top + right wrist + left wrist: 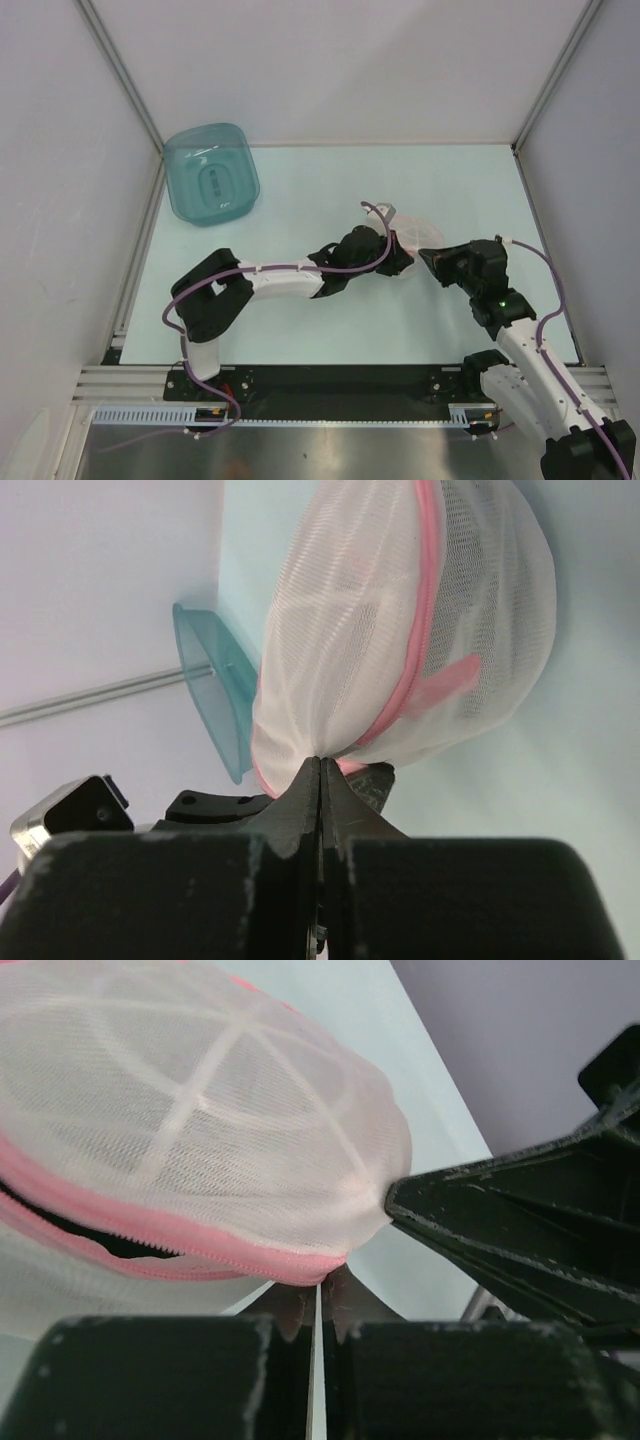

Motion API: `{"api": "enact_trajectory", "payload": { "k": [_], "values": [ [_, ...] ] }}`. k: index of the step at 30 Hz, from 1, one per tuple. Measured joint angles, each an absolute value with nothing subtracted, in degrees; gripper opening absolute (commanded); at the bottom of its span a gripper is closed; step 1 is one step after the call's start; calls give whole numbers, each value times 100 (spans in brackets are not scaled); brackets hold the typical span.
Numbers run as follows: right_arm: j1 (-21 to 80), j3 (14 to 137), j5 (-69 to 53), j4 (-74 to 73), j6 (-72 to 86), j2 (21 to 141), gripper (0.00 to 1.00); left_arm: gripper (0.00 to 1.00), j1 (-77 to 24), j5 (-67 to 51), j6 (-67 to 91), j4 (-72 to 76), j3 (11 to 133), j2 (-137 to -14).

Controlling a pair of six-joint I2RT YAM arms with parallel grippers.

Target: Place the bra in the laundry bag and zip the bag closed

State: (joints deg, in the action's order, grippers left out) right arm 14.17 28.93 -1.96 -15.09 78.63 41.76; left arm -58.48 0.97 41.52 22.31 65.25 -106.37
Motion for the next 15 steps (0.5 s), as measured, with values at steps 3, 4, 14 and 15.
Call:
{"api": "enact_trajectory", "payload": {
  "k": [3, 4, 14, 15],
  "values": [
    [1417, 2893, -191, -1448, 7465, 4180, 0, 0, -5756, -388, 4217, 2440, 6292, -10571],
    [1424, 2893, -193, -1437, 7328, 4185, 0, 0, -5725, -596, 4252, 2519, 6208, -10547],
    [777, 2893, -808, -1295, 5697, 4335, 0, 0, -5068, -2386, 5181, 3885, 5317, -10519],
    [672, 2893, -910, -1249, 5544, 4335, 0, 0, -5009, -2523, 5312, 4003, 5258, -10519]
  ]
}}
